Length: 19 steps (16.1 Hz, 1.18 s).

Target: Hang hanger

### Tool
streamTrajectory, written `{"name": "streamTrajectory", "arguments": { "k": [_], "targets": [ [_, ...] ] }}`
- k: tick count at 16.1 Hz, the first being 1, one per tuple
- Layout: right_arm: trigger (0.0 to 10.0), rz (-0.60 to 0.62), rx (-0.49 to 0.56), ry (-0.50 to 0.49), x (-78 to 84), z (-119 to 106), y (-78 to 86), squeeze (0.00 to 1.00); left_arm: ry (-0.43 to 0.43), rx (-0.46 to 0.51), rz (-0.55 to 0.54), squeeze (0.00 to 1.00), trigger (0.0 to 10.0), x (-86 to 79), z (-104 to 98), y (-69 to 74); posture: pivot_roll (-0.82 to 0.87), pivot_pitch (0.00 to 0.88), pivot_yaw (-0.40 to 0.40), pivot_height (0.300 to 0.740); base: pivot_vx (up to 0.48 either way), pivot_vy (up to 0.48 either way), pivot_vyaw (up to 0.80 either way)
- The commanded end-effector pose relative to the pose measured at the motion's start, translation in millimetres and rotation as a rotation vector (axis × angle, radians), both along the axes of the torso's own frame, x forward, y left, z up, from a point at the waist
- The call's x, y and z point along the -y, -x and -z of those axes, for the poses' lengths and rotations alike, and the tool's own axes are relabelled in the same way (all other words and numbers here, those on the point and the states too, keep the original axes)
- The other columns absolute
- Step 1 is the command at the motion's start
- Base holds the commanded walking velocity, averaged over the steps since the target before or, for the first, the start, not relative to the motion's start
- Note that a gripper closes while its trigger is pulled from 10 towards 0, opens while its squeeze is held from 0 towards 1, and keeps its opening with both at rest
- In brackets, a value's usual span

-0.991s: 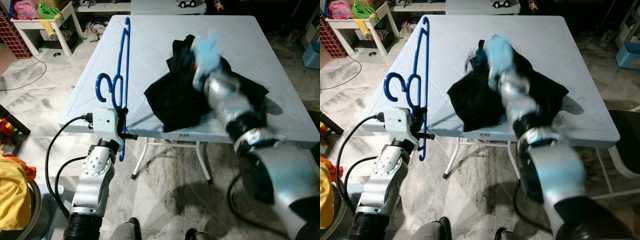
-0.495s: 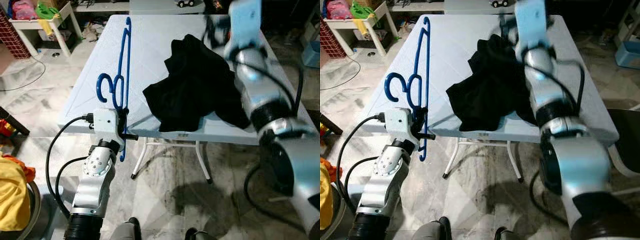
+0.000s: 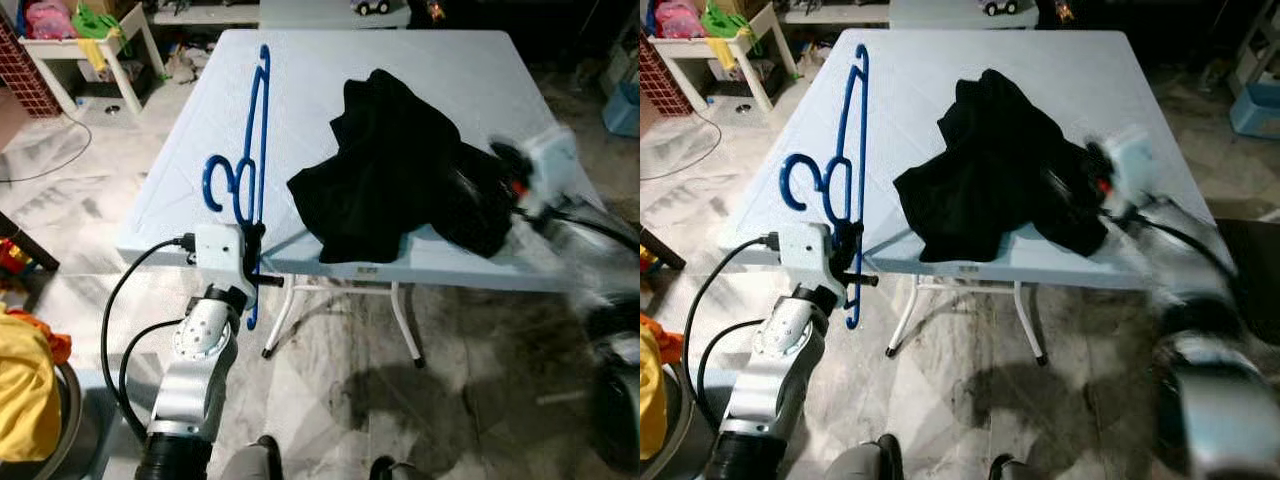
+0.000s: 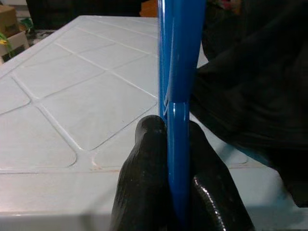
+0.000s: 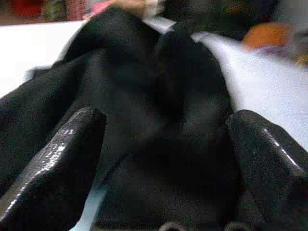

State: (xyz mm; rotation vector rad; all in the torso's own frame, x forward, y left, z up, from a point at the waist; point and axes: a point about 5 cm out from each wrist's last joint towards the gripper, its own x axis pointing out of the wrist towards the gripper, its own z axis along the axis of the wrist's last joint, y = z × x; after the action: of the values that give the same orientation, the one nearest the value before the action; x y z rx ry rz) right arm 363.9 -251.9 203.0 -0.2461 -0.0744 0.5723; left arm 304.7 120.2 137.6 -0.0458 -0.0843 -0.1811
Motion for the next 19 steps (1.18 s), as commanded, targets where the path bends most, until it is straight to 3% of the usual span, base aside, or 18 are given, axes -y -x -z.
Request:
{"name": "streamTrajectory", "arguments": {
  "k": [1, 4, 11, 15, 19],
  "targets": [
    [10.0, -0.1, -0.045, 0.002, -1.9, 0.3, 6.4, 0.0, 0.001, -0.003, 0.008, 0.0, 10.0, 0.9, -0.1, 0.6, 0.05, 0.178, 0.031, 0.74, 0.0, 0.0, 0.0],
    [10.0, -0.257, -0.186, -0.013, -8.9, 19.2, 23.7, 0.0, -0.016, 0.006, 0.049, 0.0, 10.0, 5.9, -1.9, 1.6, 0.06, 0.178, 0.044, 0.74, 0.0, 0.0, 0.0],
    [10.0, -0.455, -0.31, -0.104, -75.2, 47.0, 25.7, 0.0, -0.038, 0.013, 0.024, 0.0, 10.0, -5.3, -4.7, 4.9, 0.11, 0.181, 0.044, 0.74, 0.0, 0.0, 0.0],
    [10.0, -0.374, -0.377, -0.043, -103.9, 60.4, 5.3, 0.0, -0.043, 0.01, 0.004, 0.0, 10.0, -9.9, -4.8, 8.6, 0.15, 0.194, 0.028, 0.74, 0.0, 0.0, 0.0],
    [10.0, -0.276, -0.359, 0.019, -132.8, 47.8, -16.0, 0.0, -0.047, 0.017, -0.018, 0.0, 10.0, -13.5, -6.9, 10.7, 0.17, 0.195, 0.017, 0.74, 0.0, 0.0, 0.0]
  ]
}}
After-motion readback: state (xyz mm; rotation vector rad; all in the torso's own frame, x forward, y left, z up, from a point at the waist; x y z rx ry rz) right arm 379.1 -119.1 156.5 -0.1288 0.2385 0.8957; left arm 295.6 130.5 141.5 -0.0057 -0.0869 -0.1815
